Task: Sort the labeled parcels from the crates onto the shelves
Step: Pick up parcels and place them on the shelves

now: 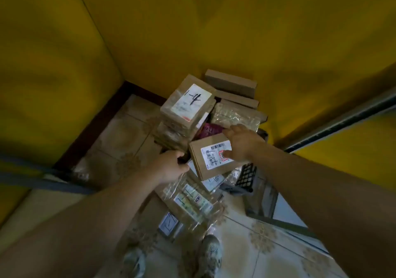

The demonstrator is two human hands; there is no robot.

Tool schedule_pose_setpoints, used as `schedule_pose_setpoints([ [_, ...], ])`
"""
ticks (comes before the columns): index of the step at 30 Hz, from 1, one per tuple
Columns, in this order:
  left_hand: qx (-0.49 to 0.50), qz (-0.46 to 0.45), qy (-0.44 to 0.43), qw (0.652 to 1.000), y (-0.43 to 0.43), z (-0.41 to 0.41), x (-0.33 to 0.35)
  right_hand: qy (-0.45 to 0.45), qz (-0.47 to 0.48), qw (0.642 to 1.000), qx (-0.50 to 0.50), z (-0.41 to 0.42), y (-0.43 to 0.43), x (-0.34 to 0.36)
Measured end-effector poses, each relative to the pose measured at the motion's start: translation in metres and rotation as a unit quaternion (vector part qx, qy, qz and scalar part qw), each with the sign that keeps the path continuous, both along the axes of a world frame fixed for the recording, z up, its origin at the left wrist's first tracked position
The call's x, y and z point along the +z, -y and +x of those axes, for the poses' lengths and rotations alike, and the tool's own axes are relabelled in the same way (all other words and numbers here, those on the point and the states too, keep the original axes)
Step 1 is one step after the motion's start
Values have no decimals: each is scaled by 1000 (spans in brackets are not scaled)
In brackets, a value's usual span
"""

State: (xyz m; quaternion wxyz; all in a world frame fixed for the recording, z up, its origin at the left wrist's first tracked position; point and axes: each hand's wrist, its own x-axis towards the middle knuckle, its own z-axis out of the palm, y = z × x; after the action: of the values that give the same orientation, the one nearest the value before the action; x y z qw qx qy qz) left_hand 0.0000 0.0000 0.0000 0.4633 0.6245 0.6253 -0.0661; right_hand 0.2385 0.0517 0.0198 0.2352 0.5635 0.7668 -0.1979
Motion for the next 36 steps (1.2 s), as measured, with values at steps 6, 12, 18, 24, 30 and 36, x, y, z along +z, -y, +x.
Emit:
schedule_pose_setpoints([
  [6, 89, -73, -12, 993, 8, 9, -39, -20, -58, 991, 116, -19, -43, -40],
  [12, 114, -81, -13, 990, 14, -3, -51, -53, -48, 991, 114, -21, -46, -59],
  [18, 61, -79, 27, 995, 10, 18, -72, -5, -63, 995, 79, -7, -27, -89],
  [24, 8, -15, 18, 1000, 13, 42, -111, 1, 17, 1000, 25, 1, 0, -124],
  [30, -27, 19, -58, 998, 13, 48, -139, 60, 24, 992, -111, 16, 9, -121],
  [36, -44, 49, -123, 990, 12, 55, -156, -14, 15, 971, -239, 28, 29, -128],
])
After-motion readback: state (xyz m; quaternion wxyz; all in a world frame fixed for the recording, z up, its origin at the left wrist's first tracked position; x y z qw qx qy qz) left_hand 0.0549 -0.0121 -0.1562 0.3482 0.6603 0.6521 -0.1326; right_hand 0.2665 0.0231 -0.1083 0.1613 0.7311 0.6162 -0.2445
